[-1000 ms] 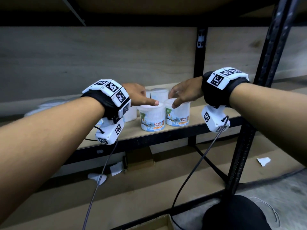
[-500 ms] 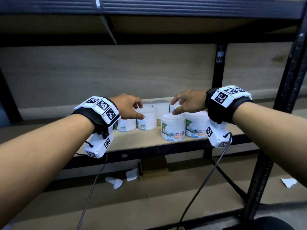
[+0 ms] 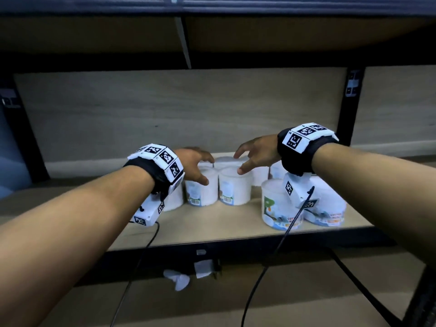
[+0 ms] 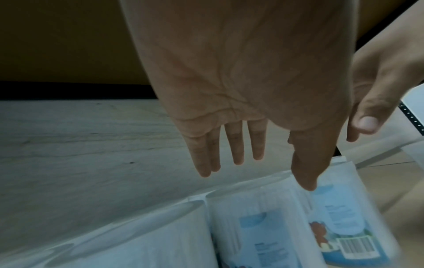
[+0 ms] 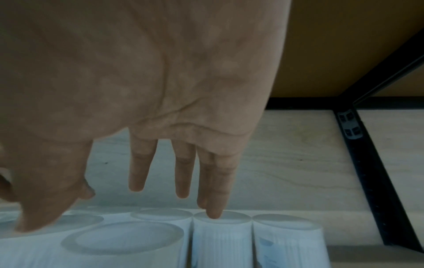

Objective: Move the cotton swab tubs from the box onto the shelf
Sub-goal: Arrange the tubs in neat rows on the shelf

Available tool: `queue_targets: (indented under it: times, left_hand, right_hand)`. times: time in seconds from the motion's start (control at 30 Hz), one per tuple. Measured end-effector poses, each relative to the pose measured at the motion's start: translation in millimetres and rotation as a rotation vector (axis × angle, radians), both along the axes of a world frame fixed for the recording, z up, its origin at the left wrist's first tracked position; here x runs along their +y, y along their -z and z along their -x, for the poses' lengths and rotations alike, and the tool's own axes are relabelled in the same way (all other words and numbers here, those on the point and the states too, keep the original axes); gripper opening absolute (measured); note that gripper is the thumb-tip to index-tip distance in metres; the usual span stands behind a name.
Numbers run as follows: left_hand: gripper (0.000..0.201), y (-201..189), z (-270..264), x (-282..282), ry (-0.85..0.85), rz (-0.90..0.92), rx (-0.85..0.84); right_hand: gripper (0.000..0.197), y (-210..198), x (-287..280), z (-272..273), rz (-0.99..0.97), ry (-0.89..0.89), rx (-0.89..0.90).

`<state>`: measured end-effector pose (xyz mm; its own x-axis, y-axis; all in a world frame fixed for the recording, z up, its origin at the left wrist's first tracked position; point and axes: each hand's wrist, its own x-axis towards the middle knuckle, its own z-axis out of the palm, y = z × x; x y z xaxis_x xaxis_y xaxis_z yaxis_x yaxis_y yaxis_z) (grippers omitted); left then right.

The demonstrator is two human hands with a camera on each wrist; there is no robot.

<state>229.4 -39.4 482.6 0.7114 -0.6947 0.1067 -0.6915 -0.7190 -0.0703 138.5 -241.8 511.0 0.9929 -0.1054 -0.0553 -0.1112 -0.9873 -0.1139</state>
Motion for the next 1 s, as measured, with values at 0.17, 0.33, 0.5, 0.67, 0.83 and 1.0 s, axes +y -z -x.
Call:
queue_targets:
  times: [0.17,0.33,0.5,0.67,0.83,1.0]
  left_hand:
    - [0.067,-4.4,-16.1,-2.3,0.001,-0.066,0.071]
    - [0.064,0.9,-23.9,-9.4,-0.023,-0.106,0.089]
    - [0.061,2.8,-31.9,-10.9,-0.012,-0.08,0.109]
    - [0.056,2.7,-32.1,-9.7,0.0,-0.047,0.118]
    - [0.056,0.3,-26.3,-6.8,0.02,-0.054,0.121]
    - [0.053,1.4,-14.5,-3.7,0.065,-0.037,0.091]
  right_hand:
    - [0.066,6.1,8.4,-27.0,-0.041,-0.016,0.099]
    - [0.067,10.0,12.9,-40.7,-0.057,0.009,0.155]
    - [0.062,10.8,12.3,-43.9,-0.036,0.02,0.184]
    - [0.058,11.1,13.5,-44.6,-0.065,0.022,0.181]
    - [0.055,9.0,12.5,-41.9,-0.113,0.029,0.178]
    - [0.053,7.6,14.0,-31.7,-0.103,0.019,0.19]
